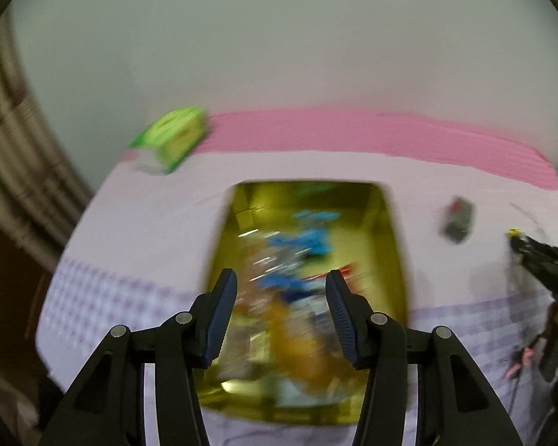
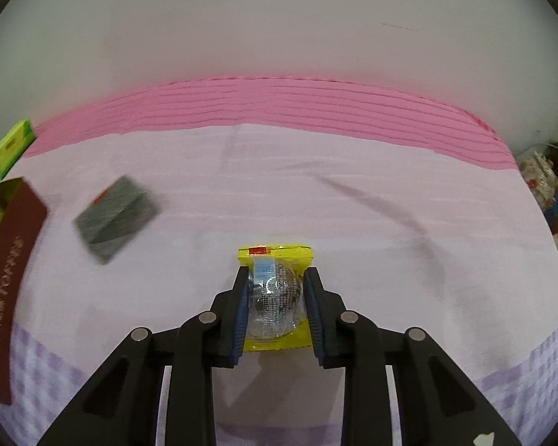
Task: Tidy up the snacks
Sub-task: 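Grasp the grey-green block pack with the left tool while the right tool holds the yellow candy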
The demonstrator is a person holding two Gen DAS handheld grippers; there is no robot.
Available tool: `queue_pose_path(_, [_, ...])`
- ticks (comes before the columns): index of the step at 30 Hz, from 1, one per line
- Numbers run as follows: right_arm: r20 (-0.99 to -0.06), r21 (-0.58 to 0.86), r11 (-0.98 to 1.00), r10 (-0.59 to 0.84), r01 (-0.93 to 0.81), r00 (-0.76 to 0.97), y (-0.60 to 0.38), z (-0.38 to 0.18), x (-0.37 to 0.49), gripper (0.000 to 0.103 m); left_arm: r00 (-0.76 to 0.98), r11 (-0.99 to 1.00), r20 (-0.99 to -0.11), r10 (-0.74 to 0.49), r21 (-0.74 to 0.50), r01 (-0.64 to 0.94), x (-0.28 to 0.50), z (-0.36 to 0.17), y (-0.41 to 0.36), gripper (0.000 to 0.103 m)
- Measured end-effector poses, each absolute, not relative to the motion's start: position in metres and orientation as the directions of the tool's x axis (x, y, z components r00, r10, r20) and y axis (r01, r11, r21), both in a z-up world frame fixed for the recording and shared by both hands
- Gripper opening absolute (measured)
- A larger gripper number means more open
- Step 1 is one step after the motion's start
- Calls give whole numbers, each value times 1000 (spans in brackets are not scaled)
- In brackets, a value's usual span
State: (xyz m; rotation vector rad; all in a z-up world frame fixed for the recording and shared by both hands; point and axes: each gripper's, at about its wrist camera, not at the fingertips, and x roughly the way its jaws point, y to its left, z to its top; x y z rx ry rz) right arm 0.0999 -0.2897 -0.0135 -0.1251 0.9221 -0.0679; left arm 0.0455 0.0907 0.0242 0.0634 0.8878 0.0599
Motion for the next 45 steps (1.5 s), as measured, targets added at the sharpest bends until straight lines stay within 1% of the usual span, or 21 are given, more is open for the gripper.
queue_pose_path(6, [-775, -170, 984, -168, 55, 609, -331, -12, 103, 26, 617, 991, -787, -26, 60, 118, 83, 17, 23, 51])
queue_pose_path(10, [-767, -154, 986, -162, 67, 621, -347, -11, 104, 26, 585, 981, -807, -82, 40, 192, 101, 8, -9, 51])
queue_pose_path(13, [-760, -149, 987, -156, 64, 631, -345, -12, 102, 26, 568, 972, -816, -104, 39, 233, 114, 1, -29, 51])
queue_pose_path(18, [-764, -117, 991, -131, 64, 631, -354, -13, 100, 26, 523, 957, -838, -158, 2, 292, 131, -14, -52, 51])
queue_pose_path(22, [-764, -115, 991, -129, 63, 632, -358, -14, 100, 27, 492, 944, -856, -162, 11, 330, 144, -30, -70, 51])
queue_pose_path(27, [-766, -108, 992, -122, 61, 632, -362, -14, 102, 27, 457, 934, -876, -152, 24, 355, 160, -44, -84, 51])
queue_pose_path(33, [-766, -106, 992, -121, 61, 632, -362, -14, 103, 27, 391, 931, -899, -195, -45, 362, 186, -57, -93, 51])
queue_pose_path(38, [-766, -104, 993, -119, 61, 632, -362, -14, 102, 27, 360, 938, -911, -201, -73, 339, 204, -68, -96, 51])
queue_pose_path(41, [-766, -99, 993, -115, 60, 632, -363, -14, 102, 28, 363, 939, -909, -203, -76, 335, 205, -71, -98, 46])
queue_pose_path(43, [-766, -98, 993, -115, 62, 632, -363, -15, 103, 28, 370, 935, -909, -191, -53, 351, 200, -71, -101, 38])
queue_pose_path(45, [-766, -97, 993, -114, 61, 632, -363, -15, 103, 28, 372, 932, -909, -189, -47, 359, 194, -72, -102, 37])
